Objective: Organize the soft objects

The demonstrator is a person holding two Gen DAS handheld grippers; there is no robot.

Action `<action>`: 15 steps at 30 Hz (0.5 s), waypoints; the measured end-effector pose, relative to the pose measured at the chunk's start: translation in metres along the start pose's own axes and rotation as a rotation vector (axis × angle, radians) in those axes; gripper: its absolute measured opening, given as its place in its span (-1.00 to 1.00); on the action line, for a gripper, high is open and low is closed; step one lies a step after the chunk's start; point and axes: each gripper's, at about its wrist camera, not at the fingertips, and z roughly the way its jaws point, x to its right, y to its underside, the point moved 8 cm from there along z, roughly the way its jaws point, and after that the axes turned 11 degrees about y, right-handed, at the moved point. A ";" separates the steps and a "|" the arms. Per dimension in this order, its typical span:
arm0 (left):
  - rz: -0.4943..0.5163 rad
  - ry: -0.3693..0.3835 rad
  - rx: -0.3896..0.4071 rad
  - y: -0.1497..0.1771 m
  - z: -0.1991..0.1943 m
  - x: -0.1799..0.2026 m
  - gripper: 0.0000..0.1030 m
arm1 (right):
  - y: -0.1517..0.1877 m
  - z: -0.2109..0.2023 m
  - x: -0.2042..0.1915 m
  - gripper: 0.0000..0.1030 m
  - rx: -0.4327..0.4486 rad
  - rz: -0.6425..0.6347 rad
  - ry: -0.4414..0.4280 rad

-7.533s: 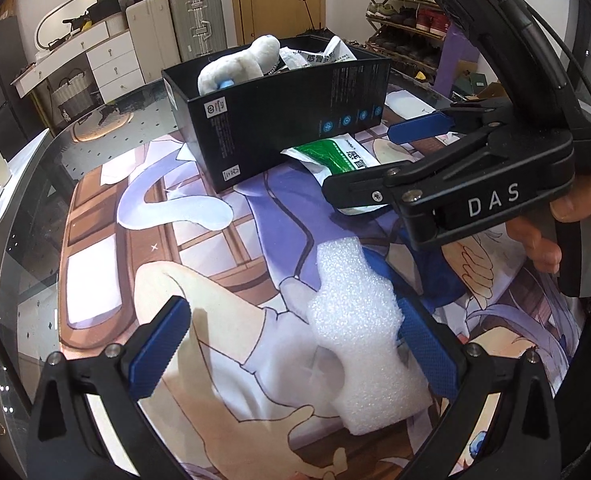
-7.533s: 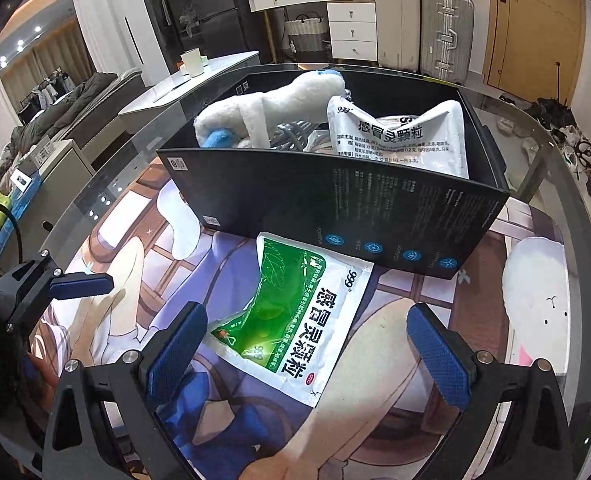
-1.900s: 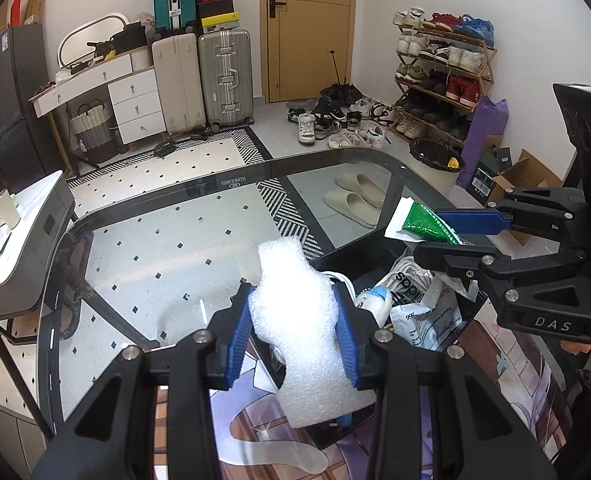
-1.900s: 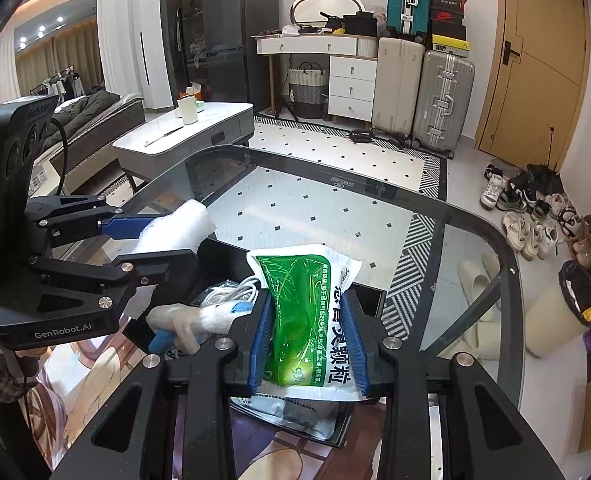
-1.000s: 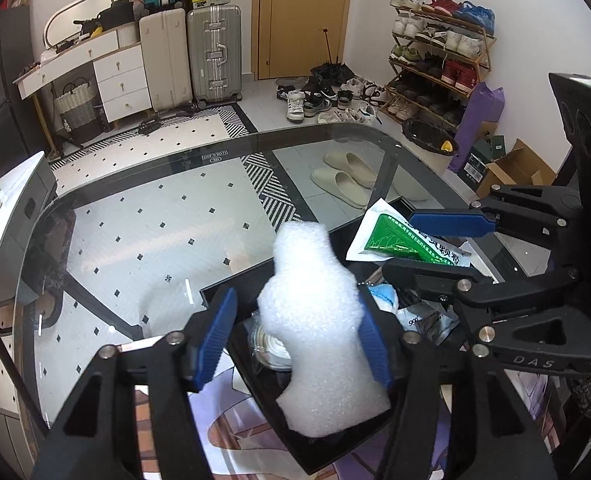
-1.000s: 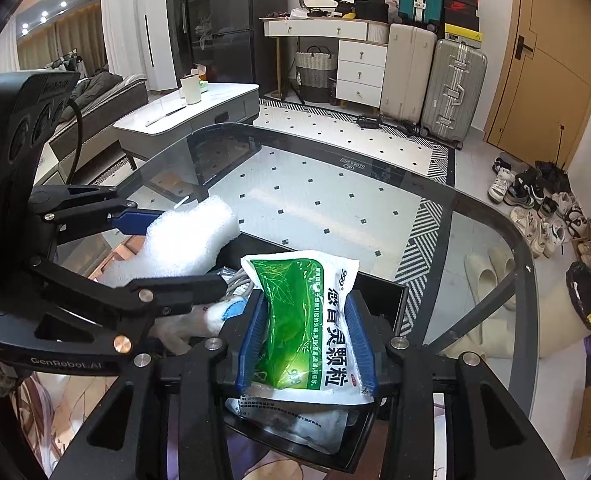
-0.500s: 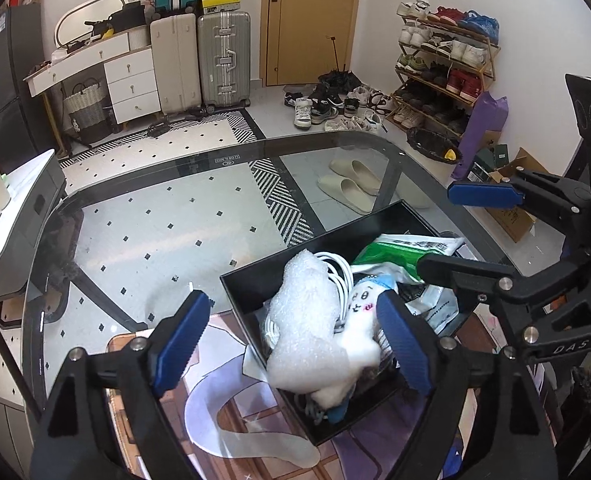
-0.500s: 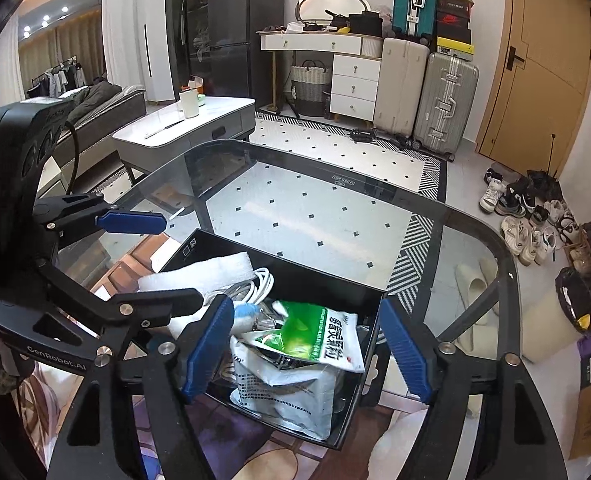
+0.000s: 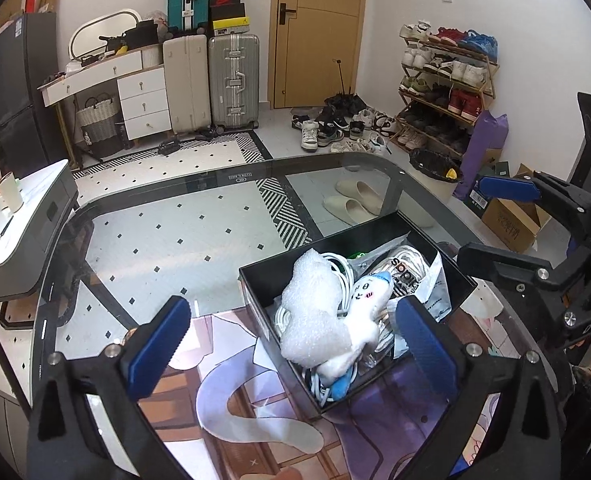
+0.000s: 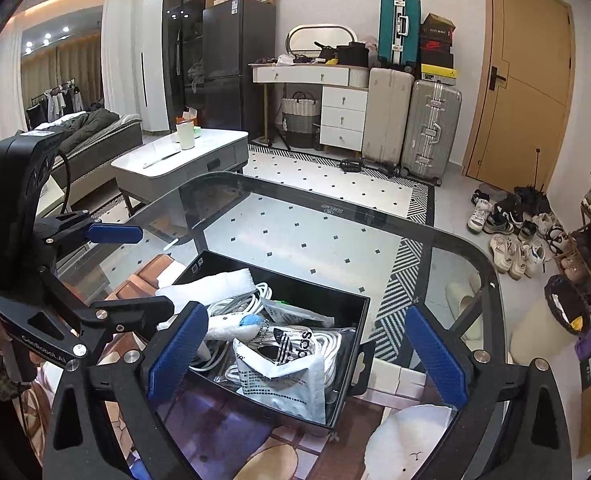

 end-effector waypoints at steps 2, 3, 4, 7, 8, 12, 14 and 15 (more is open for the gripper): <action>-0.002 -0.002 0.014 0.001 -0.003 0.000 1.00 | 0.001 -0.005 0.002 0.98 0.018 0.017 0.001; -0.004 -0.002 0.023 0.002 -0.005 0.001 1.00 | 0.003 -0.007 0.002 0.98 0.023 0.025 0.000; -0.007 0.000 0.032 0.003 -0.007 0.001 1.00 | 0.004 -0.009 0.003 0.98 0.030 0.034 0.000; -0.014 -0.008 0.050 0.008 -0.012 0.002 1.00 | 0.007 -0.014 0.003 0.98 0.056 0.066 -0.013; -0.013 -0.016 0.053 0.009 -0.012 0.001 1.00 | 0.008 -0.016 0.002 0.98 0.063 0.078 -0.025; -0.022 -0.016 0.071 0.015 -0.016 0.000 1.00 | 0.014 -0.025 0.002 0.98 0.105 0.102 -0.023; -0.039 -0.013 0.080 0.018 -0.017 -0.001 1.00 | 0.017 -0.028 0.002 0.98 0.119 0.118 -0.020; -0.043 -0.013 0.088 0.020 -0.019 -0.002 1.00 | 0.019 -0.028 0.001 0.98 0.121 0.128 -0.022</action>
